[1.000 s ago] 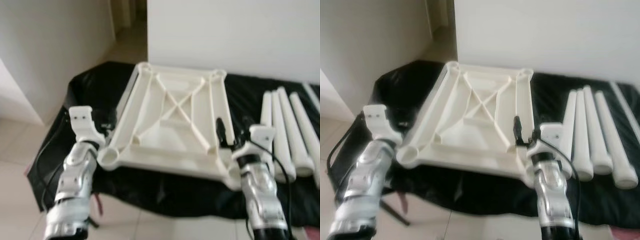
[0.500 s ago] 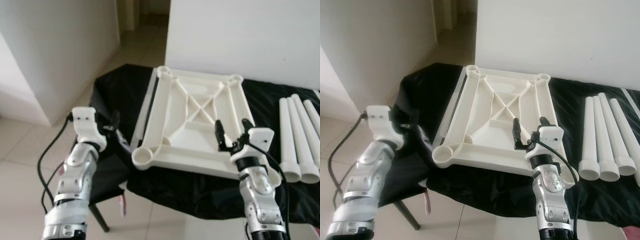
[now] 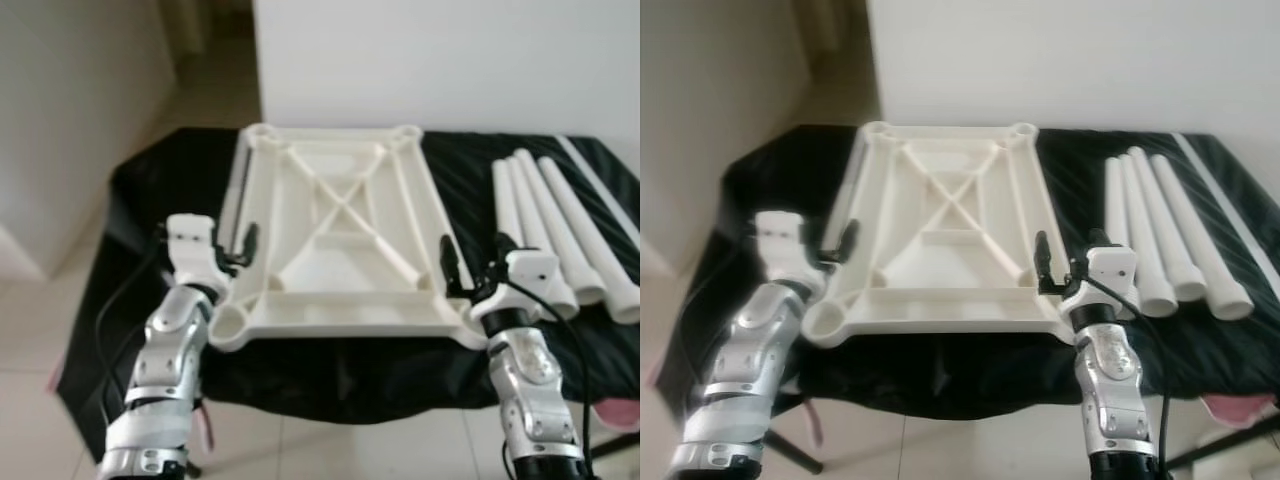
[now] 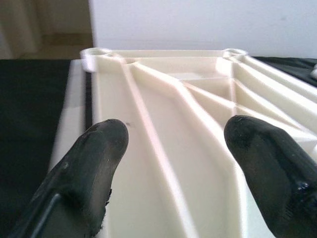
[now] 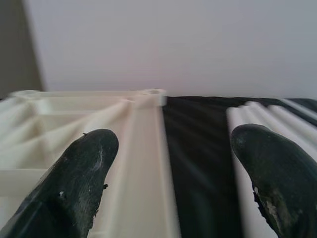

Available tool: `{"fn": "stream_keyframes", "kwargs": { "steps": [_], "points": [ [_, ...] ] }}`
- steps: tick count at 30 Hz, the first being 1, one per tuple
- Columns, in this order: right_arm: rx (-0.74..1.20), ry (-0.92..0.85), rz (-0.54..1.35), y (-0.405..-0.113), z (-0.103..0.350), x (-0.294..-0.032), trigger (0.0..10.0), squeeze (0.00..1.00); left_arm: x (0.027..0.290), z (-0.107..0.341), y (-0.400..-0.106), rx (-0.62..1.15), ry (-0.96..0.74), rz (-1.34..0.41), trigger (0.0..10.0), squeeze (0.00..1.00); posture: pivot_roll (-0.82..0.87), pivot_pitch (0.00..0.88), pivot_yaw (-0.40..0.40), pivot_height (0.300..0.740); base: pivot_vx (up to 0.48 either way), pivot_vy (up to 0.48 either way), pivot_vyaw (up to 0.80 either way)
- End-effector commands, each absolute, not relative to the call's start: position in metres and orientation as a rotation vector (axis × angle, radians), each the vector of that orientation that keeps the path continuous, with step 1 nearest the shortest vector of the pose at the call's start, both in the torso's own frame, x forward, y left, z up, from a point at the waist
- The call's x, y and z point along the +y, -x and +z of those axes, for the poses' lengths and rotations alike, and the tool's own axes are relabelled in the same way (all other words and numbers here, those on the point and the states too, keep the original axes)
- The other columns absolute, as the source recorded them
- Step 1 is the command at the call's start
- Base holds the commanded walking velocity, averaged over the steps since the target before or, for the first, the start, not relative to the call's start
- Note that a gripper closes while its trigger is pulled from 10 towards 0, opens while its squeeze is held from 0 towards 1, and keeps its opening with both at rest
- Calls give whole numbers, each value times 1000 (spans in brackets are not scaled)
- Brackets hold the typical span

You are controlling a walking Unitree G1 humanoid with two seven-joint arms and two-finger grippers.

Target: Building children table

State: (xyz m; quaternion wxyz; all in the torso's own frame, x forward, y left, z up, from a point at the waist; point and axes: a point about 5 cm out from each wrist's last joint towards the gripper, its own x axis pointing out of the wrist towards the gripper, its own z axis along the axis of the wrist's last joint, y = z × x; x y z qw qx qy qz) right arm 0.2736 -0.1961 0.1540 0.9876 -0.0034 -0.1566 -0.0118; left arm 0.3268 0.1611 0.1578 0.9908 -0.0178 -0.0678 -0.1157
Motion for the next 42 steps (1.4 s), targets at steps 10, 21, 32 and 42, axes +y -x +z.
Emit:
{"fn": "stream_keyframes", "kwargs": {
  "steps": [10,21,32,42],
  "points": [
    [-305,8,-21,-273,153,-198,10000,0,163,158,-328,-147,17,-221,10000,0,-43,0,-17,740,0,0,-724],
    [-308,10,-14,-272,153,-198,10000,0,163,157,-327,-152,-21,-244,10000,0,-43,0,-19,740,0,0,-45],
    [-307,12,-9,-272,153,-197,10000,0,164,155,-327,-143,-14,-241,10000,0,-45,0,-21,740,0,-258,0],
    [-308,14,-8,-273,153,-197,10000,0,165,155,-329,-146,-14,-237,10000,0,-47,0,-21,740,0,-292,0]
  ]
}}
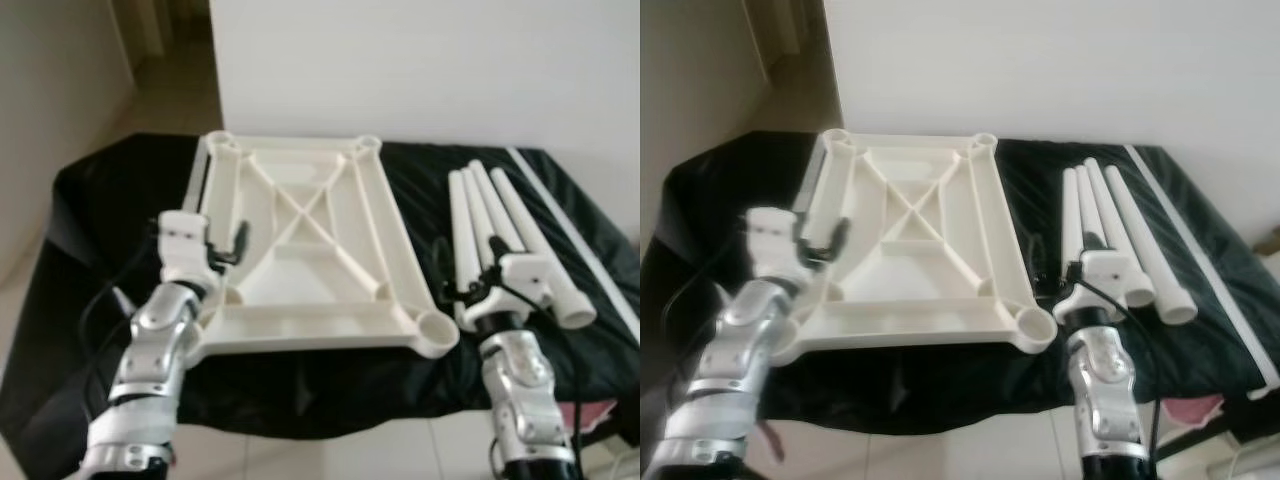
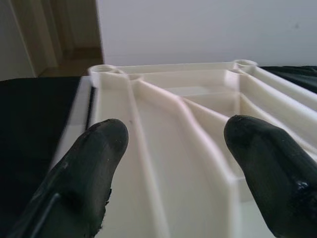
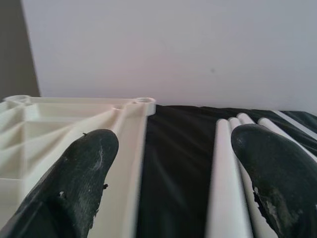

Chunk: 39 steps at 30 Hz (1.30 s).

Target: Building children table

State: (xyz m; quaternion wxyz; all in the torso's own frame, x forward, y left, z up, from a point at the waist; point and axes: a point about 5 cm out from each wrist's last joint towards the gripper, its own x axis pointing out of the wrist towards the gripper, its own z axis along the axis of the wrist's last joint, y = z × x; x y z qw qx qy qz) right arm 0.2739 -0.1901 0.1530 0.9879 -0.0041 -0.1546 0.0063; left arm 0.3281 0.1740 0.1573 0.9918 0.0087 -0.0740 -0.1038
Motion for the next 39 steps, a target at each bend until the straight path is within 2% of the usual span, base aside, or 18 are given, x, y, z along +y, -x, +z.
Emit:
{"fn": "stream_keyframes", "kwargs": {
  "steps": [1,6,21,39],
  "points": [
    [-308,14,-8,-273,153,-197,10000,0,165,155,-329,-146,-14,-237,10000,0,-47,0,-21,740,0,-277,0],
    [-308,14,-9,-274,153,-197,10000,0,164,155,-329,-147,-14,-236,10000,0,-48,0,-20,740,0,-250,0],
    [-305,6,-13,-276,155,-197,10000,0,168,160,-335,-170,14,-198,10000,0,-51,0,-19,740,0,0,0],
    [-306,8,-48,-276,155,-198,10000,0,168,158,-333,-148,61,-232,10000,0,-49,0,-10,740,0,0,0]
  ]
}}
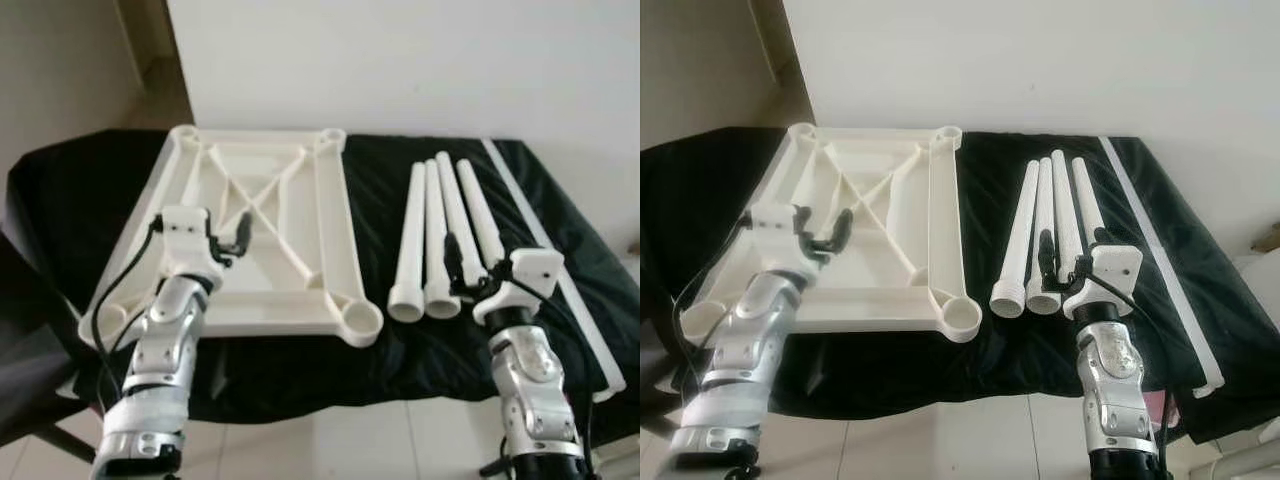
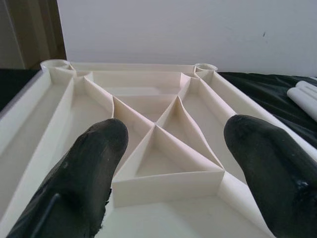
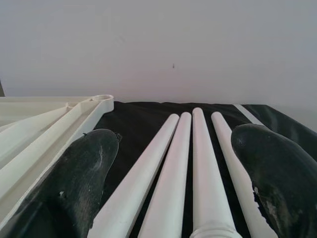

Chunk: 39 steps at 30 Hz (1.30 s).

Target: Building children table

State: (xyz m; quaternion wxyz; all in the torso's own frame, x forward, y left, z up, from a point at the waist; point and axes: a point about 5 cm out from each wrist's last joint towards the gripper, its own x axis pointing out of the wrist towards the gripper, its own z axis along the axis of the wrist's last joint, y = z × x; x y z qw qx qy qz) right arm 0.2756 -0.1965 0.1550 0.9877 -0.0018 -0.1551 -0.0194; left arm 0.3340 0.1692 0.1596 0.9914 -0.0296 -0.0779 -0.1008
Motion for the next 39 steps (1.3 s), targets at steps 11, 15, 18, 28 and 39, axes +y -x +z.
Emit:
{"fn": "stream_keyframes", "kwargs": {
  "steps": [11,15,18,28,39],
  "points": [
    [-298,6,-52,-273,153,-198,10000,0,167,157,-333,-134,73,-234,10000,0,-59,0,0,740,0,185,0],
    [-298,5,-57,-272,152,-198,10000,0,166,157,-334,-130,76,-240,10000,0,-64,0,2,740,0,371,0],
    [-299,5,-58,-272,152,-198,10000,0,166,158,-334,-129,77,-240,10000,0,-66,0,3,740,0,371,0],
    [-299,9,-65,-271,152,-200,10000,0,165,157,-336,-123,78,-244,10000,0,-73,0,2,740,0,347,0],
    [-300,12,-66,-271,152,-200,10000,0,164,159,-336,-138,50,-251,10000,0,-71,0,2,740,0,0,0]
  ]
}}
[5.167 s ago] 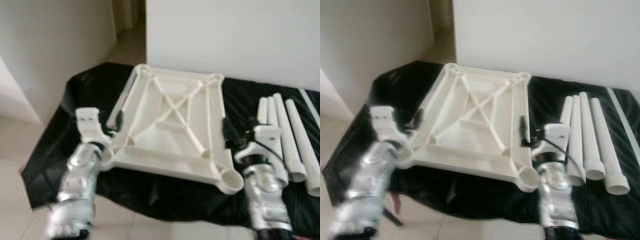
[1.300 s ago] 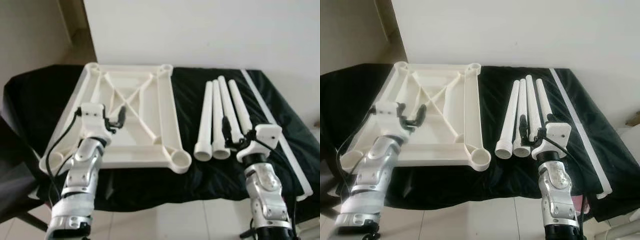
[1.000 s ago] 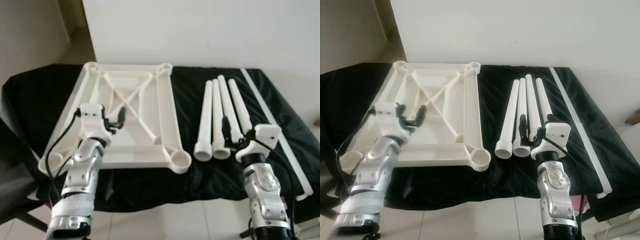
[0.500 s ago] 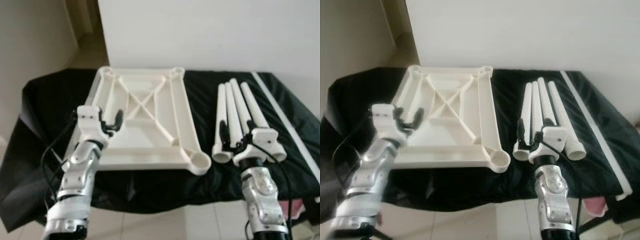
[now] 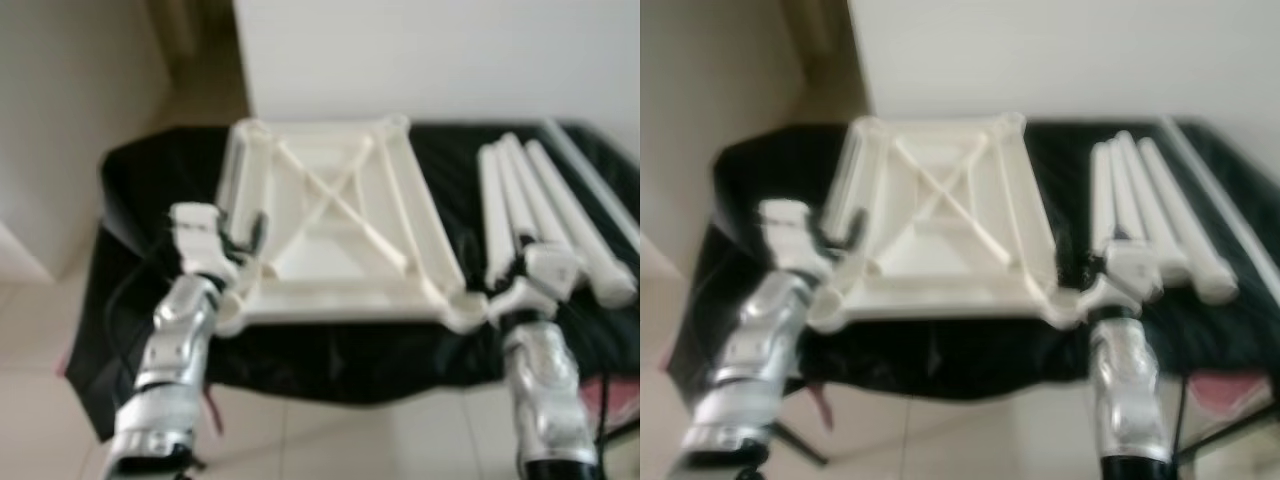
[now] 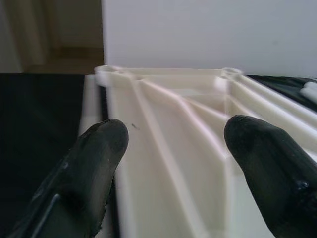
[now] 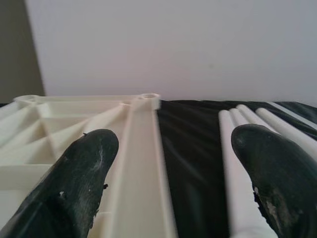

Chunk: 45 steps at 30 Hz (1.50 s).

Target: Building children table

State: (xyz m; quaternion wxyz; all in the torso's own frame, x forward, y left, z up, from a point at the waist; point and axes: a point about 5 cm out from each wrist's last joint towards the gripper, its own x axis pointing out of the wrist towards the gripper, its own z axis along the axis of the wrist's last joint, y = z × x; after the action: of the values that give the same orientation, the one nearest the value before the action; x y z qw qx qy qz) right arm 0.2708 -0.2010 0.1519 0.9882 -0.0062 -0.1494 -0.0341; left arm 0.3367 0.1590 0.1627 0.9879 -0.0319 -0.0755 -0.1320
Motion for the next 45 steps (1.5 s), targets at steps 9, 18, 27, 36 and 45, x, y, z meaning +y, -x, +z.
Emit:
{"fn": "stream_keyframes", "kwargs": {
  "steps": [9,18,27,36,45],
  "points": [
    [-301,10,-68,-271,152,-200,10000,0,163,161,-336,-151,9,-265,10000,0,-69,0,4,740,0,0,0],
    [-301,9,-71,-271,152,-200,10000,0,159,163,-334,-168,-40,-300,10000,0,-70,0,4,740,0,0,0],
    [-302,12,-72,-270,153,-200,10000,0,158,164,-333,-172,-43,-297,10000,0,-72,0,5,740,0,-262,0],
    [-300,13,-73,-270,152,-200,10000,0,159,165,-333,-183,-20,-282,10000,0,-71,0,6,740,0,0,0],
    [-302,12,-70,-271,152,-200,10000,0,158,165,-334,-180,-13,-293,10000,0,-71,0,4,740,0,0,0]
  ]
}}
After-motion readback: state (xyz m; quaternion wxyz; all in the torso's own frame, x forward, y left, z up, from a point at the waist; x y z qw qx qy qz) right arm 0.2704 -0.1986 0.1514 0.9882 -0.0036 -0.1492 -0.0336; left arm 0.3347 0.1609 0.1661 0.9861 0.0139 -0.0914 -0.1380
